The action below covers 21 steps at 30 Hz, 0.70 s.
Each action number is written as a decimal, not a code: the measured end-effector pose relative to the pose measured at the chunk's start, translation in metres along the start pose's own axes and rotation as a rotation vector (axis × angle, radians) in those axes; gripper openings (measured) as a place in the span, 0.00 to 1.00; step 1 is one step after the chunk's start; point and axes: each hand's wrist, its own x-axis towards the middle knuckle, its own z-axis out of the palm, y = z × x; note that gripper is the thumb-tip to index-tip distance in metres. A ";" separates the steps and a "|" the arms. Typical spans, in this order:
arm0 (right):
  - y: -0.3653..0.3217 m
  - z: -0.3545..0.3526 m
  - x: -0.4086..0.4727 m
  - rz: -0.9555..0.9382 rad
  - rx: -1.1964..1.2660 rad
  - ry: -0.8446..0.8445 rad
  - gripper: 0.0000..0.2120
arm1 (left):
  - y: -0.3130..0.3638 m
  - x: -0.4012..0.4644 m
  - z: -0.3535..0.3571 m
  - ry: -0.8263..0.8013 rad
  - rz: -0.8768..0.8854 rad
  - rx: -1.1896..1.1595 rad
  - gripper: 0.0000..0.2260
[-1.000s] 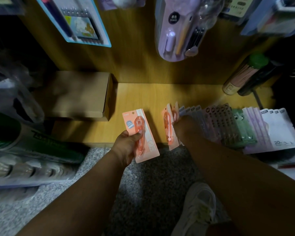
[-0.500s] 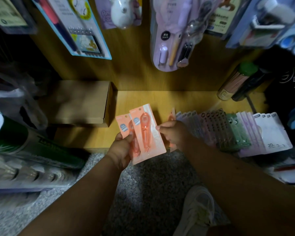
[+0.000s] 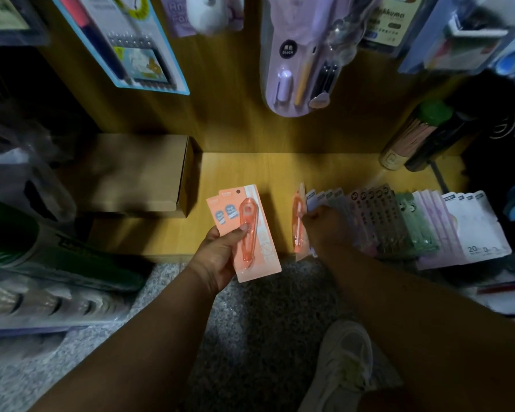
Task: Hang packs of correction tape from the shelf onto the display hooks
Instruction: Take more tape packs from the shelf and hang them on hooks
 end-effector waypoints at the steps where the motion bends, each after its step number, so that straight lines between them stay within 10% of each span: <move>1: 0.000 0.000 0.001 0.028 0.024 -0.008 0.18 | -0.001 0.001 -0.002 0.002 -0.003 -0.002 0.22; 12: -0.002 0.008 0.013 0.073 -0.264 -0.027 0.18 | -0.007 0.009 -0.015 0.038 -0.026 -0.012 0.22; 21: -0.021 -0.014 -0.012 0.014 0.133 -0.059 0.12 | -0.001 -0.005 -0.015 0.132 0.041 0.006 0.18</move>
